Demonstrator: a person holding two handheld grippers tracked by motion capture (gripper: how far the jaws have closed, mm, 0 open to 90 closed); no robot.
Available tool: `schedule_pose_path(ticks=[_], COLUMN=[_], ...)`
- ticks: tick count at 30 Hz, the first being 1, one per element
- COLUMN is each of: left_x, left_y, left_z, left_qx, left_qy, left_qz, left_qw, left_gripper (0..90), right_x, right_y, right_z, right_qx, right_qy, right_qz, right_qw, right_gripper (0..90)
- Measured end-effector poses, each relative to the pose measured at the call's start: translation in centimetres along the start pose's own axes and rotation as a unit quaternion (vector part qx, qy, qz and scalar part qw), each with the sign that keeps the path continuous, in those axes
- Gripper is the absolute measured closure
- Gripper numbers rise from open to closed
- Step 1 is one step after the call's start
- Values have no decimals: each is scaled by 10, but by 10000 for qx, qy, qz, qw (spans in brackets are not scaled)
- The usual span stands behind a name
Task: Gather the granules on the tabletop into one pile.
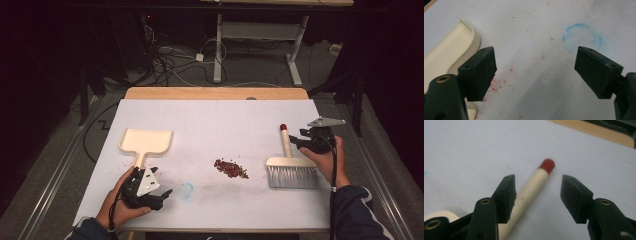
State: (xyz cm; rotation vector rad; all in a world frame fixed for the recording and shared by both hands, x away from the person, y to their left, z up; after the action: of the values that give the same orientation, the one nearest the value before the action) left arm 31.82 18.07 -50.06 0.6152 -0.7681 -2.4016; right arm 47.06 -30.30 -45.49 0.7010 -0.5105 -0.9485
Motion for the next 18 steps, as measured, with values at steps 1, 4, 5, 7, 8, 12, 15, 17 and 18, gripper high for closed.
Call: schedule_pose_path(ticks=[1, 4, 5, 7, 8, 12, 15, 17, 18], left_x=[0, 0, 0, 0, 0, 0, 0, 0, 0], left_y=[0, 0, 0, 0, 0, 1, 1, 1, 1], left_z=[0, 0, 0, 0, 0, -1, 0, 0, 0], left_qx=[2, -3, -8, -4, -5, -24, -11, -3, -15], left_qy=[1, 4, 6, 5, 4, 21, 23, 22, 31], left_qz=[4, 0, -4, -10, -13, -31, -33, -28, -35], left_qw=[10000, 10000, 10000, 10000, 10000, 10000, 10000, 10000, 10000], left_gripper=[170, 170, 170, 170, 170, 170, 170, 170, 170], right_x=[-2, -9, -11, -14, -16, -19, -23, -27, -29], right_y=[2, 9, 11, 14, 15, 18, 21, 23, 23], right_z=[2, 11, 13, 17, 20, 23, 23, 23, 23], right_qx=[103, 431, 510, 648, 759, 915, 1032, 1123, 1130], right_qy=[31, 36, 13, -9, -22, -285, -230, -203, -193], right_qz=[7, -19, -37, -39, -60, -346, -345, -283, -270], right_qw=[9999, 9991, 9987, 9979, 9971, 9948, 9938, 9931, 9930], right_gripper=[450, 391, 364, 321, 297, 211, 191, 177, 174])
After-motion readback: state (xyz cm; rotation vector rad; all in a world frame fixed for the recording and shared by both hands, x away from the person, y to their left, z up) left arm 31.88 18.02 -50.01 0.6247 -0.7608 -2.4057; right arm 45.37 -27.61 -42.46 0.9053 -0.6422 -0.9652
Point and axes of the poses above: each handheld gripper's, and its own axes: z roughly backward along the jaws, y roughly out of its top, x roughly to its right, the point moved 5 cm from there along -z, roughly forward along the jaws, and after that the axes turned 4 degrees about -x, right-handed, at the moved point
